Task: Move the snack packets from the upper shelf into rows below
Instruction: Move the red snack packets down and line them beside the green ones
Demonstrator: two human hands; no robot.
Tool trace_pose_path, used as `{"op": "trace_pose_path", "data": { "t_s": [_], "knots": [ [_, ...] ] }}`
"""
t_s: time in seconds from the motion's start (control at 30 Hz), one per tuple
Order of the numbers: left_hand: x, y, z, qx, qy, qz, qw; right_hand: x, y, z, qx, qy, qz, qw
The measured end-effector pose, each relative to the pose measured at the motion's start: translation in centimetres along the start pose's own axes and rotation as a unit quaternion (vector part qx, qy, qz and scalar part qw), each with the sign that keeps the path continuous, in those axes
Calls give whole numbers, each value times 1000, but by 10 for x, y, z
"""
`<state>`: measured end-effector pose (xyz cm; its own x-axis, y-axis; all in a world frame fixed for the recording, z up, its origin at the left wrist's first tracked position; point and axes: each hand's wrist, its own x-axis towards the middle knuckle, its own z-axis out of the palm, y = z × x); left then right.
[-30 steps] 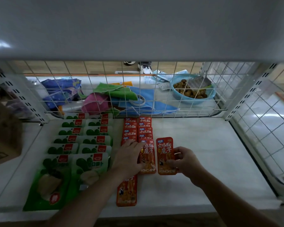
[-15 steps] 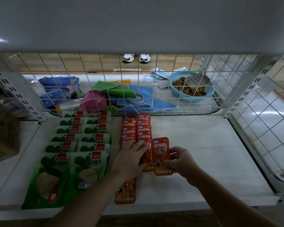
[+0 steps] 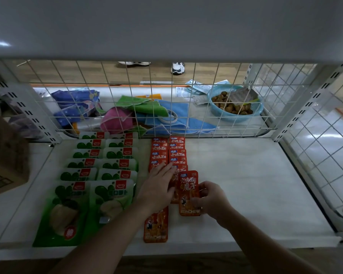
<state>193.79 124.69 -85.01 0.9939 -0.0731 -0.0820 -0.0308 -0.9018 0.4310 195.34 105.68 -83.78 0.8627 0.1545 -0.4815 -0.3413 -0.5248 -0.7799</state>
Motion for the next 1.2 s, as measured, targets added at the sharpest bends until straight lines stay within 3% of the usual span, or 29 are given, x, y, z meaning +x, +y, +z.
{"op": "trace_pose_path", "data": {
  "t_s": [0.13,0.4,0.93,1.2],
  "knots": [
    [-7,-10,-10,-37,32,-34,998,0,-2,19,-31,1,-17,999],
    [-19,-19,-18,-26,21,-35,999,-3,3,36,-58,79,-53,994],
    [-24,-9,-19,-27,21,-35,999,2,5,41,-151,80,-74,983],
    [-51,19,-32,-23,57,-57,996,-43,-12,14,-252,136,-132,949]
  ]
}}
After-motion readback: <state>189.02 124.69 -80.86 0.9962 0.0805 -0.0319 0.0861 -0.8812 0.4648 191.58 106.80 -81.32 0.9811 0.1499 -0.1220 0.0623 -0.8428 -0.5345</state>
